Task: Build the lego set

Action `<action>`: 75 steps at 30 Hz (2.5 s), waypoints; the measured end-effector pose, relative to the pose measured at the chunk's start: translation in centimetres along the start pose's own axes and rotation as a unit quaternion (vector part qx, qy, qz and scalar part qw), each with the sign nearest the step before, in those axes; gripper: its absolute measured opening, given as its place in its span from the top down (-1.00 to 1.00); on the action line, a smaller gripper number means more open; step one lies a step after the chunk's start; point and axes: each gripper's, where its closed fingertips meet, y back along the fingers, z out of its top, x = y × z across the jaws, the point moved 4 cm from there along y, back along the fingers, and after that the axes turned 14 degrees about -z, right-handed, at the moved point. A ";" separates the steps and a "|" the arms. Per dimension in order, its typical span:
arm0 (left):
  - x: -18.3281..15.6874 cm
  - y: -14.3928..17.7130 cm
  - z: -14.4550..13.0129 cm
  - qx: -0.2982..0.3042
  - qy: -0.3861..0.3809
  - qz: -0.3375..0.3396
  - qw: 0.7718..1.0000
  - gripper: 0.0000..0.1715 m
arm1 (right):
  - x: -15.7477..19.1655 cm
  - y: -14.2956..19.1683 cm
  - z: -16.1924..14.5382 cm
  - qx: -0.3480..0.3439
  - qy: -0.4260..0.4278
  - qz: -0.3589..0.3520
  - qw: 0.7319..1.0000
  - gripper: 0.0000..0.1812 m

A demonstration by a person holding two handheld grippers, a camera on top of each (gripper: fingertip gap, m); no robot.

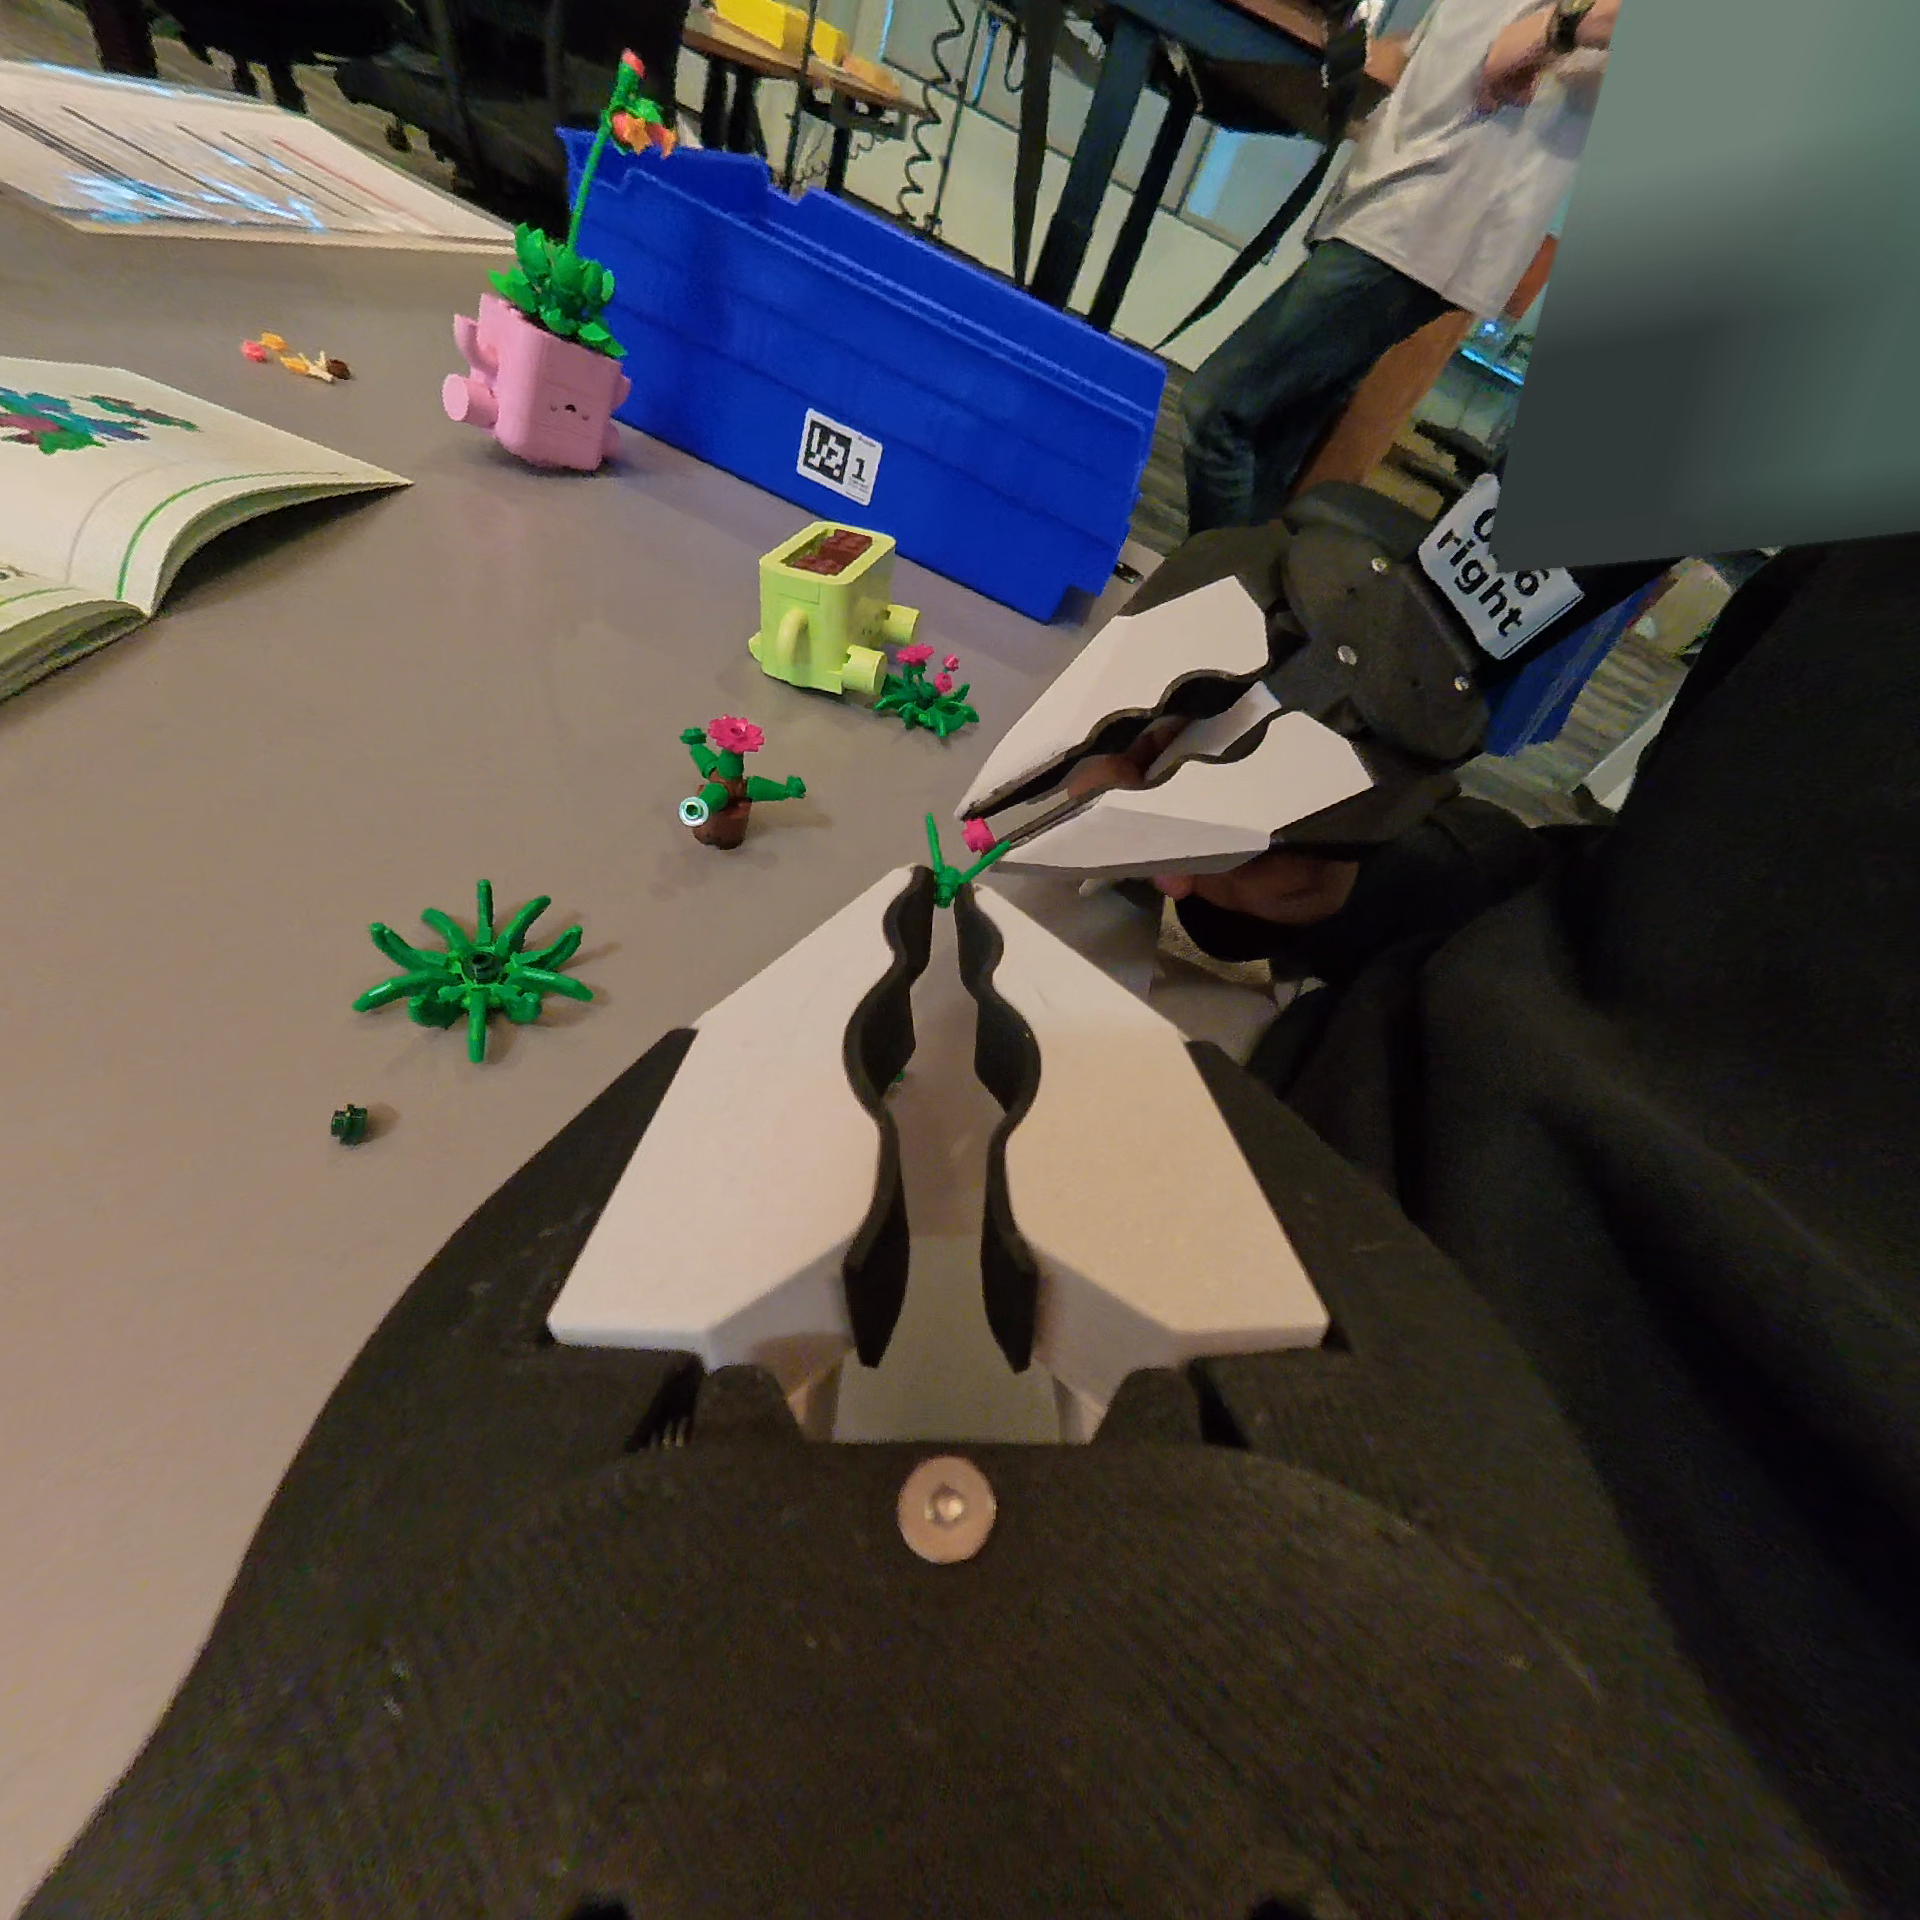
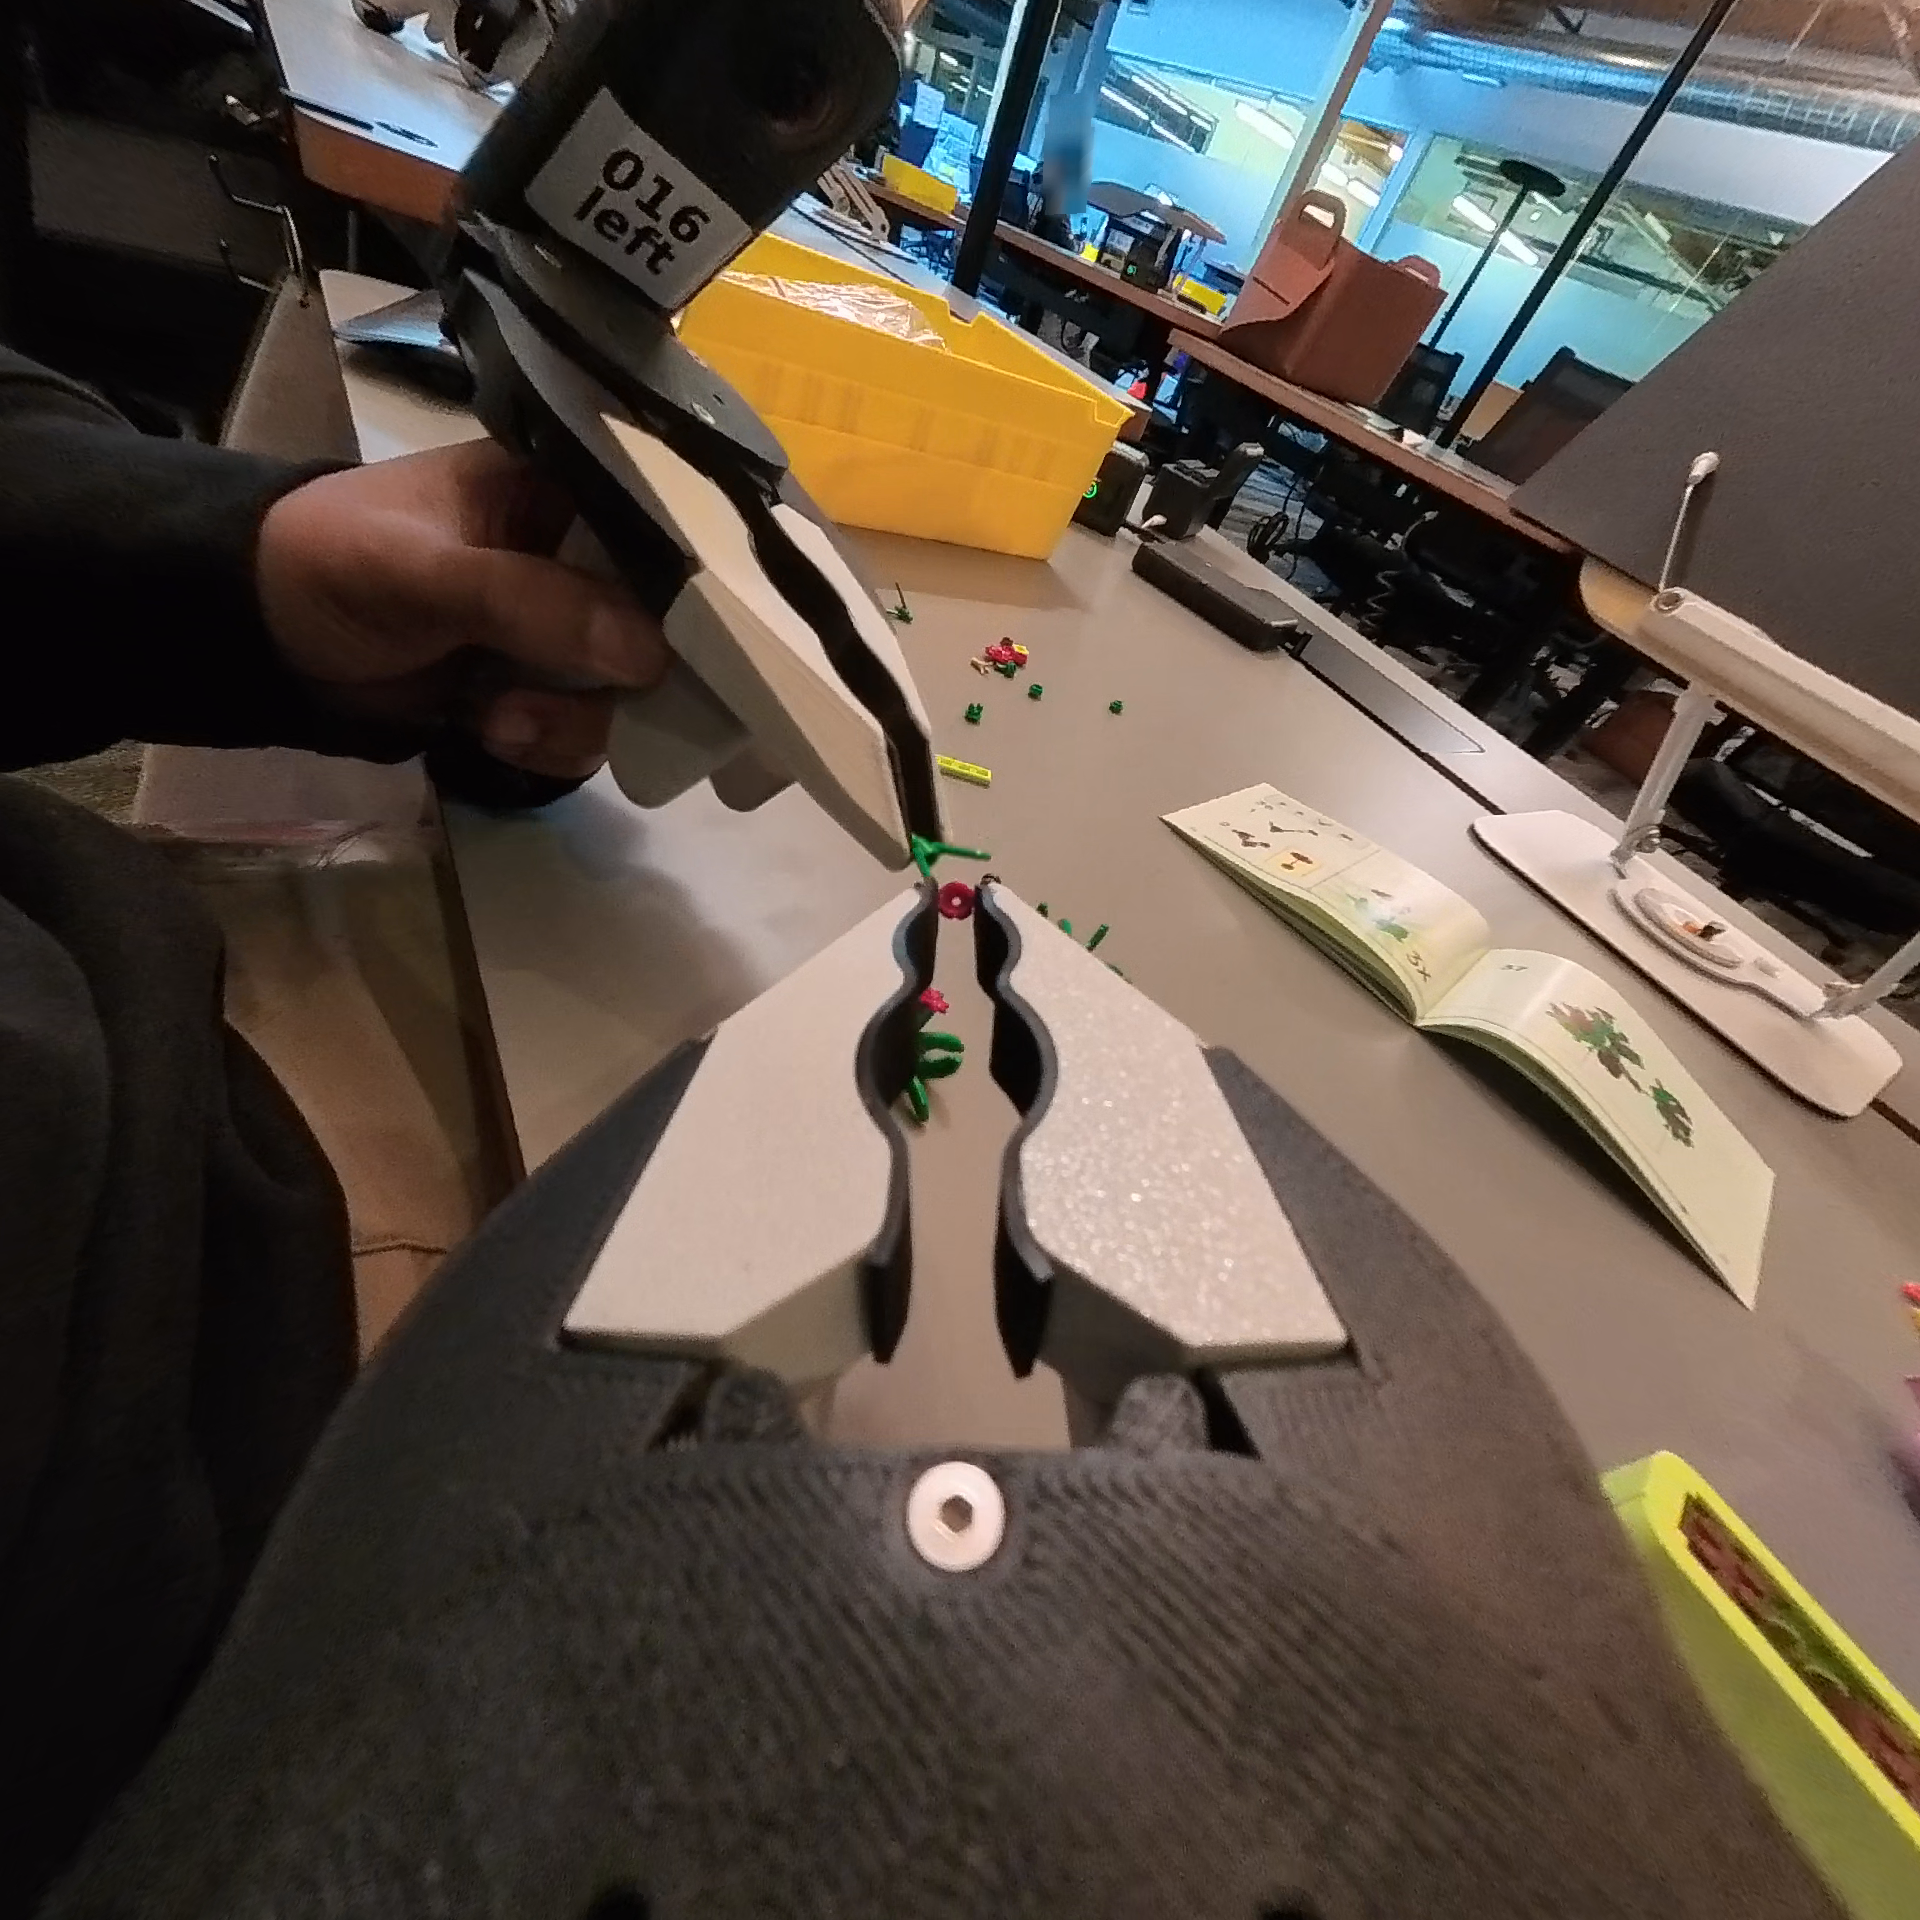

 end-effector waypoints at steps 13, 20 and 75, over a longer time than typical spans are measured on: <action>0.6 -0.1 -0.5 0.042 -0.032 0.063 0.997 0.98 | 0.6 -0.4 -0.4 0.018 0.033 -0.006 0.999 0.95; 0.5 -0.3 -0.6 0.085 -0.084 0.112 0.987 0.99 | 0.5 -0.6 -0.6 0.029 0.040 -0.016 0.999 0.95; 2.7 5.8 1.7 0.066 -0.118 0.264 0.955 0.98 | -1.4 -1.3 0.4 0.097 -0.135 0.063 0.984 0.82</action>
